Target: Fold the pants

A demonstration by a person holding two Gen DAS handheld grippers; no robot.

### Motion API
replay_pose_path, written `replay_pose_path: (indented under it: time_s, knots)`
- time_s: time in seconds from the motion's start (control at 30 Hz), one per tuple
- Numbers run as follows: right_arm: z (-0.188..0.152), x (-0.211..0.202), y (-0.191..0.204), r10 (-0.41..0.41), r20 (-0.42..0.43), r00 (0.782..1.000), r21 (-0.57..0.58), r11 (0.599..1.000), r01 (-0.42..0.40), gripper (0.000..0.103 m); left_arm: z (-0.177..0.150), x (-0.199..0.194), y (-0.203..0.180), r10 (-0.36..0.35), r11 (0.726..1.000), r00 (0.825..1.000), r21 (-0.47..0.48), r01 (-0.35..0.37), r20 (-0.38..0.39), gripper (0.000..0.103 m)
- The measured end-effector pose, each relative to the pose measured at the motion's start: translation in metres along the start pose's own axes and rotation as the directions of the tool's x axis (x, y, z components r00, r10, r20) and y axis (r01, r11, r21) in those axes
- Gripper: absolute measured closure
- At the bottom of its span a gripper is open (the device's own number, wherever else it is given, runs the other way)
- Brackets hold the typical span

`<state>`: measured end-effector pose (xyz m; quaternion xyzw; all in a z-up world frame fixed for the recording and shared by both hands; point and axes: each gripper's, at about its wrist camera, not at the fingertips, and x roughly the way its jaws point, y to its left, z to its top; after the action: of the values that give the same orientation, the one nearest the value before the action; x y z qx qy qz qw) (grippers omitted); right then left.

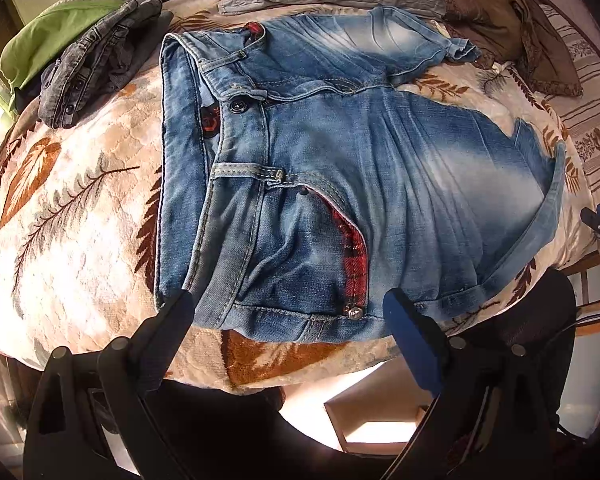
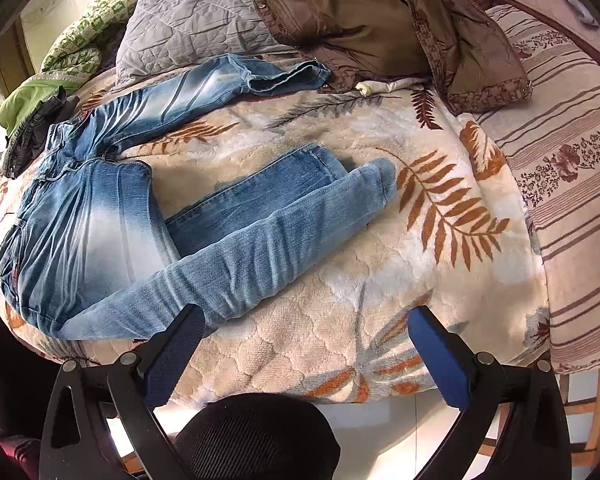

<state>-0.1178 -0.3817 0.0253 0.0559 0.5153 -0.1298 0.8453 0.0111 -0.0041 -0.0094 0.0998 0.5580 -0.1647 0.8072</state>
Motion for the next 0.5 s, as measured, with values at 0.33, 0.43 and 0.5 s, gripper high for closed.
replay_pose_path:
  time_s: [0.33, 0.43, 0.5]
  knots:
    - [0.018, 0.004, -0.027, 0.07, 0.003, 0.998, 0.088, 0.994, -0.07, 0.001, 0.003, -0.009, 0.047, -0.093, 0.969, 0.995, -0.233, 0.085, -0.024, 0.006]
    - [0.034, 0.019, -0.05, 0.156, -0.018, 0.988, 0.226, 0.963, -0.148, 0.001, -0.018, 0.006, 0.053, -0.277, 0.905, 0.96, -0.349, 0.245, -0.044, 0.006]
    - [0.044, 0.033, -0.063, 0.227, -0.027, 0.974, 0.326, 0.923, -0.206, 0.001, -0.026, 0.02, 0.054, -0.348, 0.865, 0.936, -0.4, 0.302, -0.047, 0.006]
